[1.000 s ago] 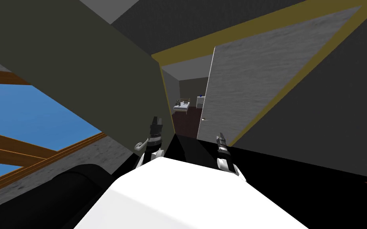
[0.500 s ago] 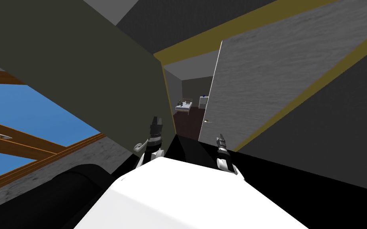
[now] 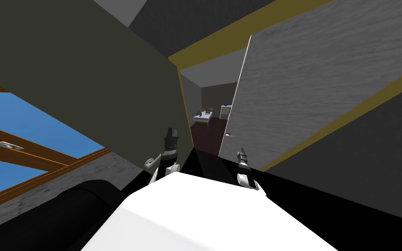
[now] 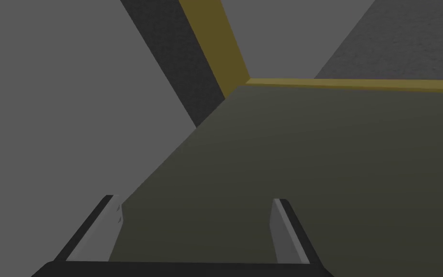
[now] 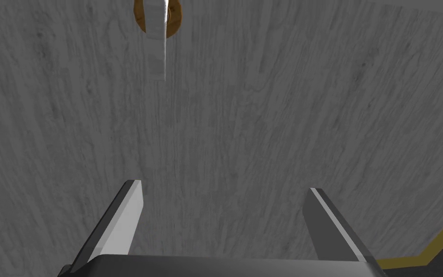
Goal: Pull the door open
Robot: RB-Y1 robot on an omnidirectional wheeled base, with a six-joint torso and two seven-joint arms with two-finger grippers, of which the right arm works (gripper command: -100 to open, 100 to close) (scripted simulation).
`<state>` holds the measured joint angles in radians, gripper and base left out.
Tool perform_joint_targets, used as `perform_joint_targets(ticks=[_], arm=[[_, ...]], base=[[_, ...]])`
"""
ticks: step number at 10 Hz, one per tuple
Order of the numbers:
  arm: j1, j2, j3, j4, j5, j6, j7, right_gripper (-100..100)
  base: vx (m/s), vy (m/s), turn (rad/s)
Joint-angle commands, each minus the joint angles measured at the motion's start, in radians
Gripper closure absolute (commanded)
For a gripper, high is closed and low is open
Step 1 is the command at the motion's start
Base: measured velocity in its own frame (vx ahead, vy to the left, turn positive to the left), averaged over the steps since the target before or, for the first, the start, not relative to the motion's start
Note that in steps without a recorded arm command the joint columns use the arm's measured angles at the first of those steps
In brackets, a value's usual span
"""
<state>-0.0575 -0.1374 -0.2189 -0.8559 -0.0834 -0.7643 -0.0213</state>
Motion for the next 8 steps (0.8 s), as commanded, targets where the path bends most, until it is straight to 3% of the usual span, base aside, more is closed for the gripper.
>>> perform_joint_targets(ticks=[1, 8], arm=[[-0.014, -0.001, -0.006, 0.033, -0.002, -0.008, 0.0, -100], [-0.083, -0.007, -0.036, 0.196, -0.014, -0.043, 0.003, -100]], base=[[0.039, -0.025, 0.041], [0.079, -0.035, 0.087]])
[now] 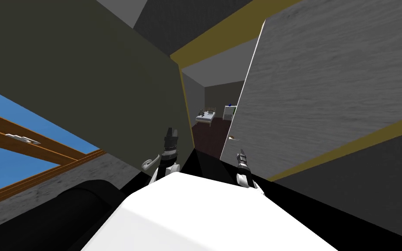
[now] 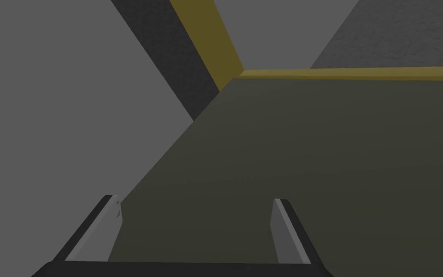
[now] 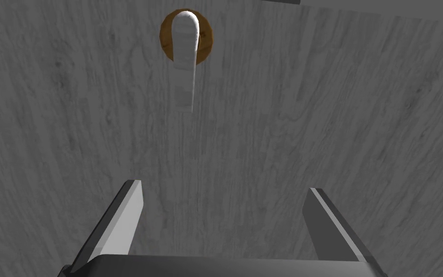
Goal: Pull the door open
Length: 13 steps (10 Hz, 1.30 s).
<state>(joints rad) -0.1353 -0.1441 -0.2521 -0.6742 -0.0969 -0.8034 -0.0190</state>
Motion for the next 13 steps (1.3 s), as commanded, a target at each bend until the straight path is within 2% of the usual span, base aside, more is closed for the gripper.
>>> perform_joint_targets(ticks=[1, 7, 9, 10, 12, 13], arm=[[-0.013, -0.001, -0.006, 0.032, -0.002, -0.008, 0.001, -100], [-0.069, -0.004, -0.03, 0.164, -0.012, -0.037, 0.002, -100], [-0.079, -0.005, -0.034, 0.189, -0.014, -0.042, 0.003, -100], [-0.074, -0.004, -0.033, 0.176, -0.013, -0.038, 0.003, -100], [-0.054, -0.035, -0.039, 0.185, -0.019, -0.049, -0.027, -100], [-0.054, -0.035, -0.039, 0.192, -0.019, -0.049, -0.027, -100]], base=[[0.067, -0.032, 0.073], [0.077, -0.034, 0.077], [0.062, -0.032, 0.044], [0.025, -0.018, 0.013], [0.166, -0.009, 0.114], [0.146, -0.002, 0.03]])
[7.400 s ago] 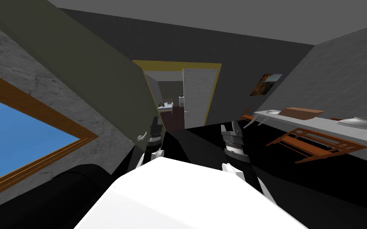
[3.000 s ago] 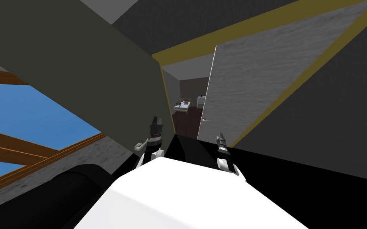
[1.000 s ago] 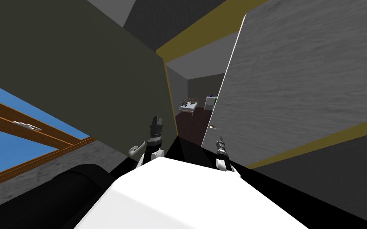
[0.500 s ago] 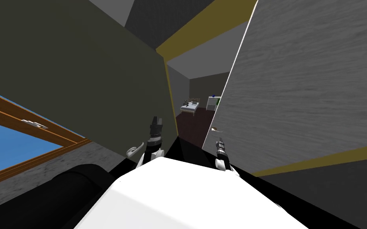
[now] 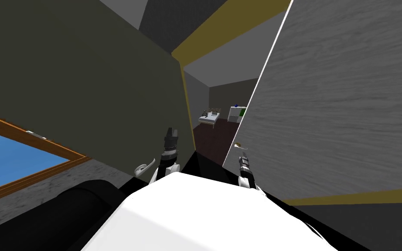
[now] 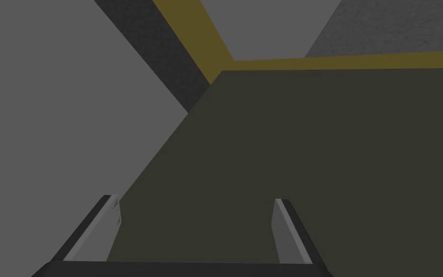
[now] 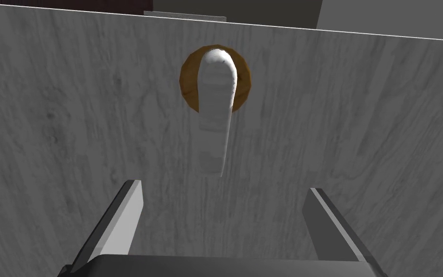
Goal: Pull the door open
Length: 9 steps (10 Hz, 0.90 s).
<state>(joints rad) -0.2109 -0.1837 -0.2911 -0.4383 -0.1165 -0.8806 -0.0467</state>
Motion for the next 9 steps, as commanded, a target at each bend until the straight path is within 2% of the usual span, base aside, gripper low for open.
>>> perform_joint_targets(ticks=[1, 2, 4, 5, 8, 9], arm=[[0.022, 0.005, 0.0, -0.05, 0.0, 0.028, 0.001, -100], [0.041, -0.025, -0.005, -0.044, -0.005, 0.018, -0.028, -100], [0.046, -0.033, -0.007, -0.042, -0.007, 0.016, -0.036, -100], [0.062, -0.056, -0.011, -0.036, -0.011, 0.008, -0.058, -100], [0.087, -0.094, -0.018, -0.027, -0.019, -0.005, -0.095, -100], [0.09, -0.084, -0.017, -0.052, -0.018, 0.013, -0.084, -100]], base=[[0.049, 0.015, -0.026], [0.146, 0.03, 0.14], [0.12, -0.006, 0.059], [0.161, -0.022, 0.142], [0.203, -0.028, 0.094], [0.09, -0.015, 0.017]])
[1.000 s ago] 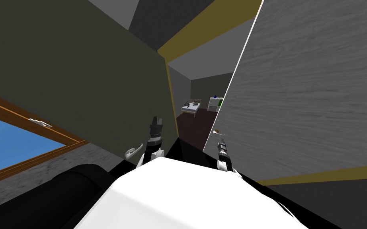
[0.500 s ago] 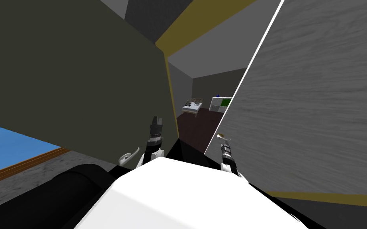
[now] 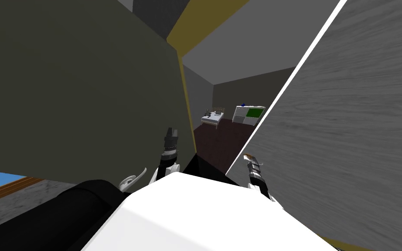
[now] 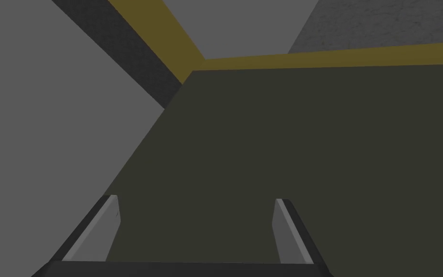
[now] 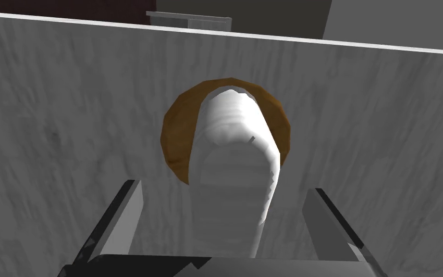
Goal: Pull the door open
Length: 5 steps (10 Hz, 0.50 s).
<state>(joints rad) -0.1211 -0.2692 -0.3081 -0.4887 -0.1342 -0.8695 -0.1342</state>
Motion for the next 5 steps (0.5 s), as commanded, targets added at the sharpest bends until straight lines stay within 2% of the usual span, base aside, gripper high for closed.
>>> perform_joint_targets(ticks=[1, 5], arm=[[0.0, 0.002, 0.0, -0.002, 0.0, 0.002, 0.003, 100], [0.0, 0.002, 0.0, -0.002, 0.0, 0.002, 0.003, 100]], base=[[-0.01, 0.001, -0.012], [-0.023, 0.005, 0.001]])
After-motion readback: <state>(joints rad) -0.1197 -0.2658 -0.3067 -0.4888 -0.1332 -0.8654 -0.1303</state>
